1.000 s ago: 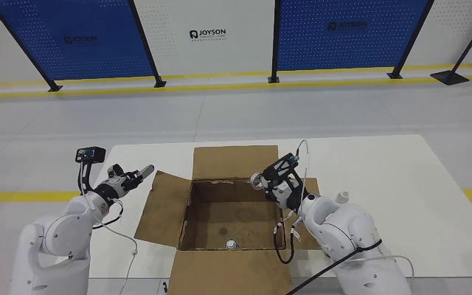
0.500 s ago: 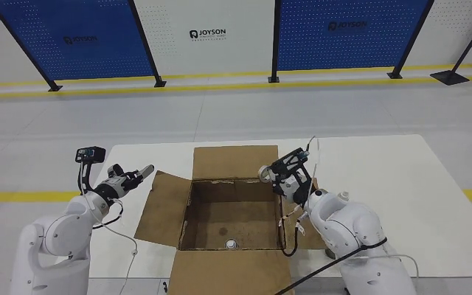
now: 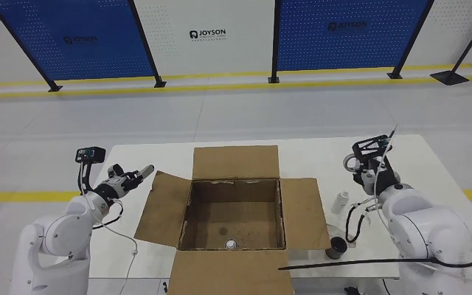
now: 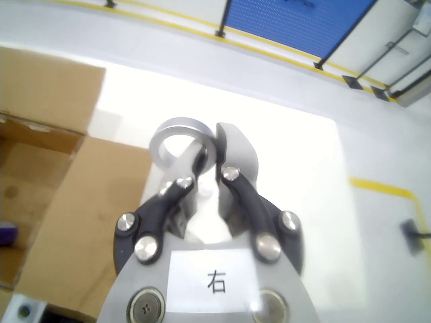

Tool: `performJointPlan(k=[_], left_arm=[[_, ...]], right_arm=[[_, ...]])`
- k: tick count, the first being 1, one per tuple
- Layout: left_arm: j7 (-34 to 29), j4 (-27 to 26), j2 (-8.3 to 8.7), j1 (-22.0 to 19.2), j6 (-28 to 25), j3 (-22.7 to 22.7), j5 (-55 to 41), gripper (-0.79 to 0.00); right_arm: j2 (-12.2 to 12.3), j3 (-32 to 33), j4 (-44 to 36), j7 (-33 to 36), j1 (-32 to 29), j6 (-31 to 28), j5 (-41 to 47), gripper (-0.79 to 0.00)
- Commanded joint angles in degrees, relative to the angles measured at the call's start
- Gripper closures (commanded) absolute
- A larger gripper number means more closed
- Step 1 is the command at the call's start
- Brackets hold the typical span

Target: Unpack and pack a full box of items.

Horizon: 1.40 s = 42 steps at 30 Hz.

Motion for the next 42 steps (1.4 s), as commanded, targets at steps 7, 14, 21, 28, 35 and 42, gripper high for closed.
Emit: performJointPlan(k=[7, 14, 21, 28, 35, 42], left_arm=[[0.0, 0.0, 0.0, 0.0, 0.0, 0.0, 0.0, -0.785], [0.0, 0.0, 0.0, 0.0, 0.0, 0.0, 0.0, -0.785], [0.0, 0.0, 0.0, 0.0, 0.0, 0.0, 0.0, -0.785], [0.0, 0.0, 0.0, 0.0, 0.0, 0.0, 0.0, -0.785], [0.0, 0.0, 0.0, 0.0, 0.0, 0.0, 0.0, -0.785], [0.0, 0.0, 0.0, 0.0, 0.0, 0.0, 0.0, -0.785]], right_arm=[[0.7, 6.3, -3.1, 7.4, -7.4, 0.2, -1.5, 0.0], [0.9, 8.2, 0.8, 6.0, -13.2, 0.8, -0.2, 0.0], [1.0, 5.1, 8.0, 2.4, -13.7, -0.1, 0.5, 0.0], [1.1, 2.5, 13.6, 3.0, -12.4, -0.2, -0.4, 0.0], [1.3, 0.9, 18.5, 3.5, -11.6, -0.6, -1.5, 0.0], [1.5, 0.1, 20.5, 3.6, -10.9, -1.5, -0.9, 0.0]])
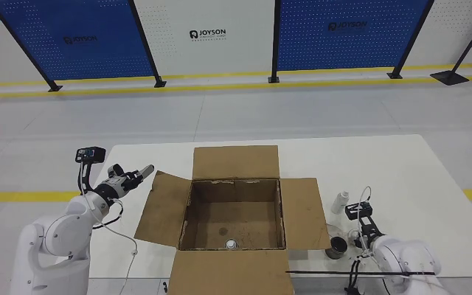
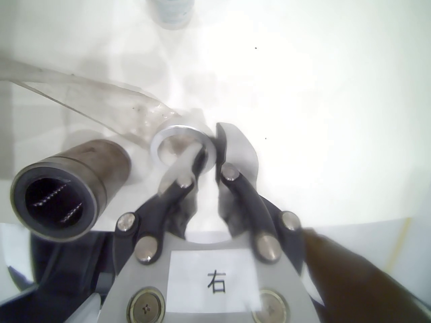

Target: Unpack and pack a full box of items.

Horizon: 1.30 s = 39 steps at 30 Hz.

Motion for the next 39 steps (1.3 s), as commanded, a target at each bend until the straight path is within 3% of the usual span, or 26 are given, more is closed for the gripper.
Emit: performJointPlan(k=[1, 8, 19, 22, 24, 25, 26, 32, 39], left_arm=[[0.0, 0.0, 0.0, 0.0, 0.0, 0.0, 0.0, -0.785], [0.0, 0.0, 0.0, 0.0, 0.0, 0.0, 0.0, -0.785], [0.0, 0.0, 0.0, 0.0, 0.0, 0.0, 0.0, -0.785], [0.0, 0.0, 0.0, 0.0, 0.0, 0.0, 0.0, -0.785], [0.0, 0.0, 0.0, 0.0, 0.0, 0.0, 0.0, -0.785], [0.0, 0.0, 0.0, 0.0, 0.0, 0.0, 0.0, -0.785], [0.0, 0.0, 0.0, 0.0, 0.0, 0.0, 0.0, -0.785], [0.0, 0.0, 0.0, 0.0, 0.0, 0.0, 0.0, -0.785], [0.0, 0.0, 0.0, 0.0, 0.0, 0.0, 0.0, -0.785]], right_arm=[[0.0, -0.2, 0.6, 0.2, 0.3, -0.2, 0.2, 0.0], [0.2, -1.6, 1.9, 1.1, 1.1, -0.4, 0.9, 0.0], [0.5, -2.1, 2.0, 1.1, 1.4, -0.5, 1.6, -0.277], [0.7, -2.1, 0.9, 1.8, 1.4, -0.4, 1.8, -0.305], [0.8, -1.8, -0.7, 2.4, 1.5, -0.5, 2.1, -0.388], [0.8, -1.6, -1.6, 2.9, 1.5, -0.6, 2.2, -0.65], [0.9, -1.2, -2.9, 3.3, 1.6, -0.7, 2.5, -0.785], [1.3, 0.7, -13.0, 10.0, 1.9, -2.5, 7.6, -0.785], [1.9, 2.4, -20.9, 20.6, 6.2, -4.6, 17.5, -0.785]])
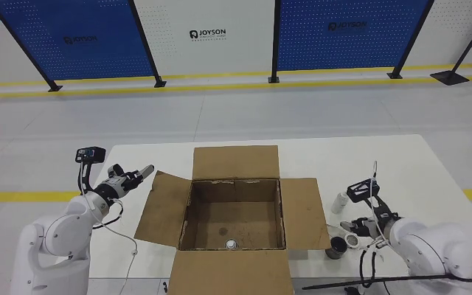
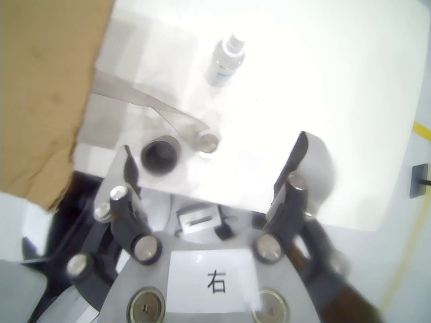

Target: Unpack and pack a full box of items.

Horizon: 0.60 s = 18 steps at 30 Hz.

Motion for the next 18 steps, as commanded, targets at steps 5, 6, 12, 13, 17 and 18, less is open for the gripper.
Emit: performJointPlan(k=[5, 6, 12, 13, 17, 18], left_arm=[[0.0, 0.0, 0.0, 0.0, 0.0, 0.0, 0.0, -0.785], [0.0, 0.0, 0.0, 0.0, 0.0, 0.0, 0.0, -0.785], [0.0, 0.0, 0.0, 0.0, 0.0, 0.0, 0.0, -0.785], [0.0, 0.0, 0.0, 0.0, 0.0, 0.0, 0.0, -0.785], [0.0, 0.0, 0.0, 0.0, 0.0, 0.0, 0.0, -0.785], [0.0, 0.0, 0.0, 0.0, 0.0, 0.0, 0.0, -0.785]], right_arm=[[0.4, 0.2, -5.1, 2.4, 4.8, 1.2, 10.0, -0.785], [0.5, 0.3, -5.6, 2.4, 5.7, 1.4, 11.4, -0.785], [0.8, -1.9, -6.9, -1.0, 12.9, 2.5, 20.0, -0.785], [0.8, -2.5, -6.2, -2.3, 13.7, 2.8, 21.3, -0.785], [0.5, -8.6, -1.9, -7.7, 16.3, 2.9, 27.2, -0.785], [0.4, -10.4, -0.6, -8.8, 16.9, 2.9, 27.7, -0.785]])
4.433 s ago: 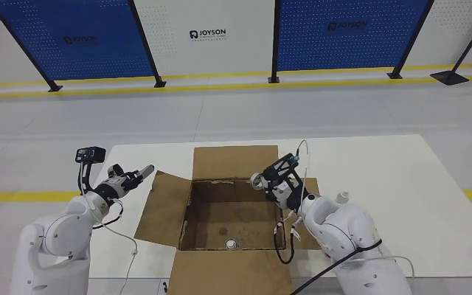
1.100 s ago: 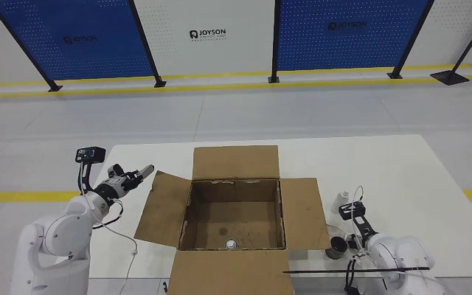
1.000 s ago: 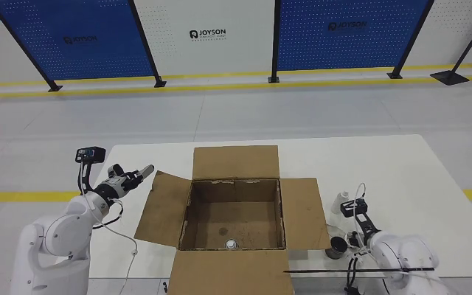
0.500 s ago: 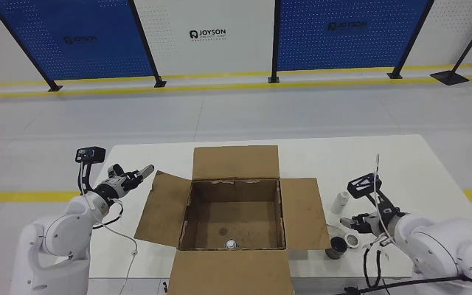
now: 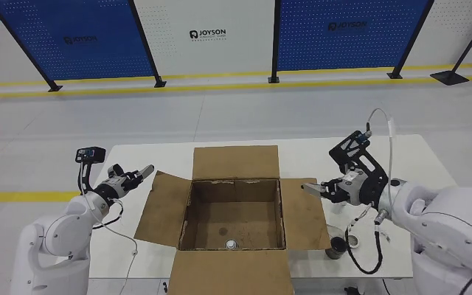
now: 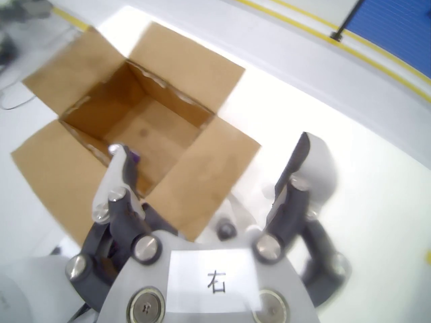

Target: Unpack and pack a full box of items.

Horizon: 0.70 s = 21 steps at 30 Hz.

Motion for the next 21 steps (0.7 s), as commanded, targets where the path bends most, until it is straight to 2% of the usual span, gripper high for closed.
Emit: performJointPlan(k=[1, 10, 15, 21], left_arm=[[0.0, 0.0, 0.0, 0.0, 0.0, 0.0, 0.0, -0.785], [0.0, 0.0, 0.0, 0.0, 0.0, 0.0, 0.0, -0.785], [0.0, 0.0, 0.0, 0.0, 0.0, 0.0, 0.0, -0.785], [0.0, 0.0, 0.0, 0.0, 0.0, 0.0, 0.0, -0.785]], right_arm=[[-0.2, -4.2, 2.8, -2.2, 1.2, -0.3, 1.4, -0.785], [-2.2, -20.8, 20.1, -14.0, 5.2, -0.3, 10.7, -0.785], [-3.5, -27.9, 28.7, -16.1, 7.6, -1.4, 16.0, -0.785], [-4.8, -33.5, 36.4, -16.6, 10.5, -1.7, 19.7, -0.785]])
